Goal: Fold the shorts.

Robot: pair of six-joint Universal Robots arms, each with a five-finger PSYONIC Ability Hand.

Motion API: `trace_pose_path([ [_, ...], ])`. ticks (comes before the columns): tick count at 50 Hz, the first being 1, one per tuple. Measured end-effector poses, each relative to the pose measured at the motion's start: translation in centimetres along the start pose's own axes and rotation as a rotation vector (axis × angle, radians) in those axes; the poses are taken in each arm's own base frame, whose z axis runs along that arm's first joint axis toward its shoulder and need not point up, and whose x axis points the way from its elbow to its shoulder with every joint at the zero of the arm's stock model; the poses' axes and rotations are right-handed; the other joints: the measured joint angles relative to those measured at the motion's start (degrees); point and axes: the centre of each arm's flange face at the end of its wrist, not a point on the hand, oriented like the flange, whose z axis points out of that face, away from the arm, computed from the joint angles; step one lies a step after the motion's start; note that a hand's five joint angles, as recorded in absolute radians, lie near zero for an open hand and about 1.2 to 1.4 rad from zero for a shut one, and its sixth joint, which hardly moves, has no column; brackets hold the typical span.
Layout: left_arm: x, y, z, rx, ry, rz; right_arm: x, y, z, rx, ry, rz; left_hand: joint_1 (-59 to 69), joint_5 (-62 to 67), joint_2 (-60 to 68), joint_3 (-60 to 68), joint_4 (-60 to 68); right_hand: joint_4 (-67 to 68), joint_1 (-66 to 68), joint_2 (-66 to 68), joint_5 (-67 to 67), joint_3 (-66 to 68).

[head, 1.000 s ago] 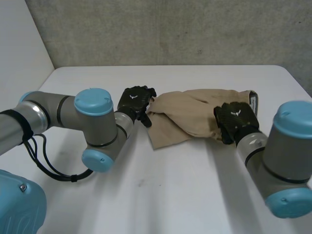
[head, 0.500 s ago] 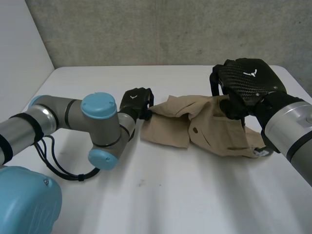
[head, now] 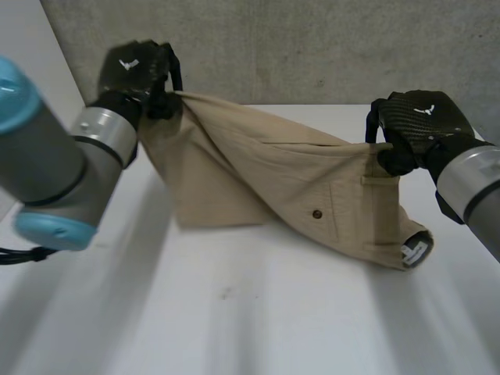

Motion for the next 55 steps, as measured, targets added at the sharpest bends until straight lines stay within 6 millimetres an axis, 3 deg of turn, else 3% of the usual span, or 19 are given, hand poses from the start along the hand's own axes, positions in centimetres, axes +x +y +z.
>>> trace_pose_path([
  [4,0.1,-1.1,-1.4,0.009,0.043,0.02,0.0,0.8,1.5,-0.019,0.0,0.0,0.0,0.01,0.0,0.0,0.0,0.0,0.0,0.0,0.0,0.0],
  [8,0.9,0.0,-2.9,-0.037,0.111,0.022,-0.2,2.6,3.7,-0.066,-0.01,0.006,0.0,0.0,0.0,0.0,0.01,0.0,0.6,0.0,0.0,0.0],
  [12,1.7,5.0,-3.1,-0.172,0.157,0.019,-0.7,5.6,6.1,-0.152,-0.024,0.017,0.0,0.0,0.02,0.0,0.01,0.0,0.81,0.0,0.0,0.0],
  [14,1.8,6.6,-3.0,-0.213,0.164,0.026,-0.9,6.5,6.6,-0.183,-0.027,0.02,0.0,0.0,0.02,0.0,0.01,0.0,0.81,0.0,0.0,0.37],
  [16,2.1,9.6,-2.8,-0.287,0.172,0.054,-1.2,8.0,7.2,-0.239,-0.036,0.026,0.0,0.0,0.02,0.0,0.01,0.0,0.81,0.0,0.0,0.66],
  [18,2.1,10.9,-2.7,-0.318,0.172,0.073,-1.4,8.6,7.3,-0.27,-0.041,0.03,-2.37,-2.11,-5.33,-4.45,-4.62,-0.93,0.26,-1.17,-0.66,-0.59],
  [20,2.1,13.0,-2.7,-0.376,0.163,0.118,-1.6,9.3,7.2,-0.318,-0.052,0.04,-20.47,-18.23,-21.69,-21.11,-20.89,-14.58,-9.22,-14.11,-11.92,-13.93],
  [23,2.1,14.1,-2.8,-0.411,0.149,0.157,-1.7,9.4,6.8,-0.349,-0.06,0.049,-26.69,-25.68,-28.26,-27.6,-28.09,-14.58,-9.22,-14.11,-11.92,-13.93],
  [24,2.0,14.4,-2.8,-0.422,0.142,0.171,-1.7,9.2,6.5,-0.36,-0.063,0.053,-26.69,-25.68,-28.26,-27.6,-28.09,-27.23,-19.0,-26.6,-24.6,-26.08],
  [28,1.9,14.4,-2.9,-0.433,0.119,0.201,-1.5,8.4,5.7,-0.372,-0.065,0.06,-34.26,-34.55,-36.89,-36.45,-36.86,-36.04,-26.56,-34.97,-33.73,-34.59],
  [31,1.6,13.2,-3.0,-0.417,0.099,0.209,-1.1,7.0,4.9,-0.357,-0.058,0.061,-38.35,-39.52,-41.48,-40.88,-41.75,-42.9,-31.81,-42.11,-41.02,-42.01],
  [40,0.6,10.9,-4.7,-0.43,0.071,0.193,-0.6,5.0,4.4,-0.306,-0.05,0.045,-38.35,-40.06,-42.12,-41.25,-42.45,-43.51,-32.08,-42.12,-41.78,-42.26],
  [55,0.0,10.6,-8.4,-0.622,-0.037,-0.012,-1.7,8.8,6.8,-0.327,-0.079,-0.069,-38.35,-40.05,-42.12,-41.25,-42.45,-43.42,-32.08,-42.12,-41.67,-42.26],
])
